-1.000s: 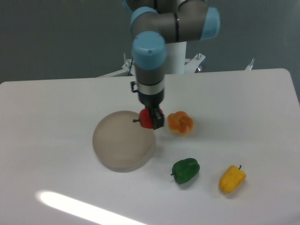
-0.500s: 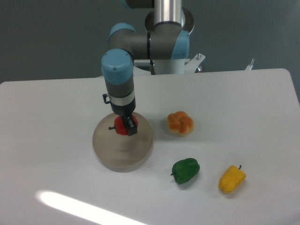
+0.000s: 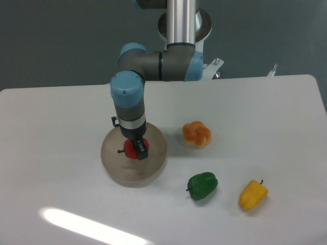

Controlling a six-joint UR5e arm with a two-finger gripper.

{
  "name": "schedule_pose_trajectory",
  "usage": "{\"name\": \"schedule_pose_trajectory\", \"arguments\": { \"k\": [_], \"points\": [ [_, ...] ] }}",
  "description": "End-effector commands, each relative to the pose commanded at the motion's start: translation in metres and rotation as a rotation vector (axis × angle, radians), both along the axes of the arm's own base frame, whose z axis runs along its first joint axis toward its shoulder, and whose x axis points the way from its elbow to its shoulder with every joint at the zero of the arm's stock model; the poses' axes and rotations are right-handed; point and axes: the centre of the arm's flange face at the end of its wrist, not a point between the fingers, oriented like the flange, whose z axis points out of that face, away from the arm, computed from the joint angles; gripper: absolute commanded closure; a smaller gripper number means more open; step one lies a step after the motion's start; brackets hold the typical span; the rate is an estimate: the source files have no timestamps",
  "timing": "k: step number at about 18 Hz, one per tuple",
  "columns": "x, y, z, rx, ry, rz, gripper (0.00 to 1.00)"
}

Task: Place the red pepper on the plate
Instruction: 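Hold the red pepper on the plate surface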

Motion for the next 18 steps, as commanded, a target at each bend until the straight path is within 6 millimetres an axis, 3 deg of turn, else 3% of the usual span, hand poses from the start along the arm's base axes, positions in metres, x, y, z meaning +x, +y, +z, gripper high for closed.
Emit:
{"name": "schedule_pose_trajectory", "arguments": {
  "k": [18],
  "points": [
    [-0.007, 0.006, -0.021, -0.010, -0.042, 0.007, 0.52]
  ]
}}
